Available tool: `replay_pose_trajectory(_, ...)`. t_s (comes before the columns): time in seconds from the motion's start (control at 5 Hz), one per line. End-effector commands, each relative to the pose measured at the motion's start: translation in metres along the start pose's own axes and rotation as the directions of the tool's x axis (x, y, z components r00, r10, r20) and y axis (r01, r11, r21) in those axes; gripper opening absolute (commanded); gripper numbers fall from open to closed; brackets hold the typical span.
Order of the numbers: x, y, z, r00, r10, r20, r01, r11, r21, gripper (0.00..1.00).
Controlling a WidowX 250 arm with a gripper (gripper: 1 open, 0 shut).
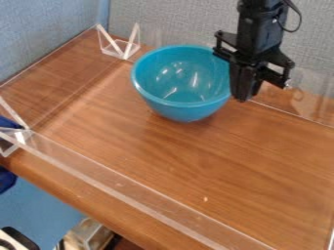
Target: Remove the mushroom from inside the blue bowl and put it on the table
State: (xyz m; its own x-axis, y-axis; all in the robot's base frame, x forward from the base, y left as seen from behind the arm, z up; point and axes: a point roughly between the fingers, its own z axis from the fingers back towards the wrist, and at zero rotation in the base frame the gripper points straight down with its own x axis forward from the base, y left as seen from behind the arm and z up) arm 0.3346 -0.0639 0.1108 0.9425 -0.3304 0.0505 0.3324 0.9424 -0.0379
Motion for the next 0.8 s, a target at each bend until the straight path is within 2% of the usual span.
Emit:
replay_pose_trajectory(0.0, 0.012, 0.005, 0.012, 0.998, -0.031, 0.054, 0.031, 0.999, 0.008, 0.0)
replay_pose_trajectory(0.2, 0.003, -0.006, -0.008, 0.998, -0.051, 0.027, 0.051, 0.998, -0.027, 0.0)
replay_pose_trajectory(0.4, -0.005, -0.016, -0.031, 0.996, -0.09, -0.004, 0.09, 0.995, -0.046, 0.0)
replay_pose_trajectory(0.6, -0.014, -0.019, -0.049, 0.992, -0.124, -0.034, 0.122, 0.991, -0.046, 0.0)
